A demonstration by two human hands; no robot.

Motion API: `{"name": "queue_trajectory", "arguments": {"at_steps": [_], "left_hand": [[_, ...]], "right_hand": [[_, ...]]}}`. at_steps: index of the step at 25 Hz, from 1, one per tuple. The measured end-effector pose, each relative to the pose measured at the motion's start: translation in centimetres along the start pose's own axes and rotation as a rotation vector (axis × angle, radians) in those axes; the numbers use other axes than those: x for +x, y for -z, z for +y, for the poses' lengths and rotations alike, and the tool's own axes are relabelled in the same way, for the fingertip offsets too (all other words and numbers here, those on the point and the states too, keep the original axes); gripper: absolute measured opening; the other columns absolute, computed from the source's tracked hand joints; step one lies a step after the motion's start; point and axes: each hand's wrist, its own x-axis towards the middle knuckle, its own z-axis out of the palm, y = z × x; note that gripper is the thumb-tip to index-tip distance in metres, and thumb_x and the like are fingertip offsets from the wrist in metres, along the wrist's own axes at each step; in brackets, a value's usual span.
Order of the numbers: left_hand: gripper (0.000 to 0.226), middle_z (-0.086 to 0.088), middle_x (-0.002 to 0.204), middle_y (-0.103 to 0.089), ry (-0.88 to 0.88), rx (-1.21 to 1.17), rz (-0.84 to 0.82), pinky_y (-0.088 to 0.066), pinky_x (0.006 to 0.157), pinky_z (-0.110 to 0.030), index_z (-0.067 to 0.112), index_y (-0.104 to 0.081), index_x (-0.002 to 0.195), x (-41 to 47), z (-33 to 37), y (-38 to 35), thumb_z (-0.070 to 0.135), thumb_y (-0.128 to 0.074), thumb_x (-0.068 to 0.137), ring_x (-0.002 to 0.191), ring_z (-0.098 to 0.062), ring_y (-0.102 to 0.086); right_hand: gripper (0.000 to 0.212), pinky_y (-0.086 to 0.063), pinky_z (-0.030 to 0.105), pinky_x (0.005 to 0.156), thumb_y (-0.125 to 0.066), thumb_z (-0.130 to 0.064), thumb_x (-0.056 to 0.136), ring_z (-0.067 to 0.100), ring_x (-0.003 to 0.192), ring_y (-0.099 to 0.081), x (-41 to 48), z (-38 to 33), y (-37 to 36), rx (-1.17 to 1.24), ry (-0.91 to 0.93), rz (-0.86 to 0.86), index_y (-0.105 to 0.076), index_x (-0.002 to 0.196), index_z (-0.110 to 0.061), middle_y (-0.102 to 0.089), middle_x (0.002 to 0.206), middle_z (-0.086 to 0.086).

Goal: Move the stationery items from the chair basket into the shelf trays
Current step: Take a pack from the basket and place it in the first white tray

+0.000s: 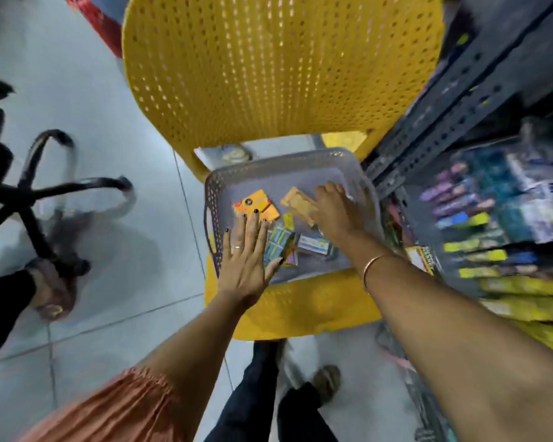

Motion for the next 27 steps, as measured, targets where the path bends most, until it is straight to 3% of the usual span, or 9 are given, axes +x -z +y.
{"name": "queue_trajectory", "arguments": {"at_steps": [3,8,13,18,27], "left_hand": [[0.076,-0.014,0.155,-0.014,0.05,0.0,0.003,-0.013,0.11,-0.051,0.007,-0.021,0.147,-1.3,-0.6,-2.7,0.06,-0.007,0.094,0.142,-0.028,-0.004],[0.077,-0.016,0.149,-0.03,0.004,0.016,-0.018,-0.022,0.105,-0.047,0.003,-0.035,0.141,-2.5,-1.3,-4.7,0.059,-0.009,0.095,0.138,-0.029,-0.023],[0.074,-0.012,0.149,-0.033,0.044,-0.022,-0.03,-0.032,0.103,-0.051,0.008,-0.036,0.141,-3.0,-1.0,-5.2,0.061,-0.015,0.094,0.138,-0.026,-0.024],[0.072,-0.012,0.148,-0.035,0.046,-0.034,-0.036,-0.032,0.103,-0.052,0.009,-0.037,0.141,-2.8,-1.0,-5.2,0.059,-0.026,0.091,0.138,-0.027,-0.025],[0.076,-0.014,0.149,-0.032,0.05,-0.03,-0.098,-0.029,0.103,-0.057,0.007,-0.036,0.141,-2.6,-1.1,-4.8,0.061,-0.012,0.094,0.138,-0.029,-0.023]], "right_hand": [[0.035,-0.043,0.045,0.096,-0.053,-0.012,0.091,0.035,0.126,-0.041,1.4,-0.7,-2.9,-0.007,-0.025,-0.044,-0.049,0.125,-0.001,-0.047,0.132,0.019],[0.046,-0.041,0.045,0.1,-0.057,-0.013,0.09,0.037,0.129,-0.038,1.8,-0.7,-5.1,-0.04,-0.065,-0.038,-0.041,0.131,0.001,-0.04,0.138,0.022],[0.047,-0.043,0.043,0.095,-0.059,-0.012,0.086,0.034,0.125,-0.039,2.8,-0.6,-6.5,-0.095,-0.12,0.022,-0.043,0.127,0.005,-0.045,0.13,0.02],[0.046,-0.044,0.044,0.092,-0.064,-0.013,0.081,0.034,0.123,-0.042,3.1,-0.7,-6.3,-0.114,-0.137,0.073,-0.048,0.12,0.005,-0.049,0.126,0.02],[0.047,-0.05,0.044,0.086,-0.066,-0.016,0.082,0.034,0.126,-0.038,2.2,-0.9,-4.2,0.017,-0.117,0.105,-0.046,0.12,0.004,-0.044,0.129,0.019]]}}
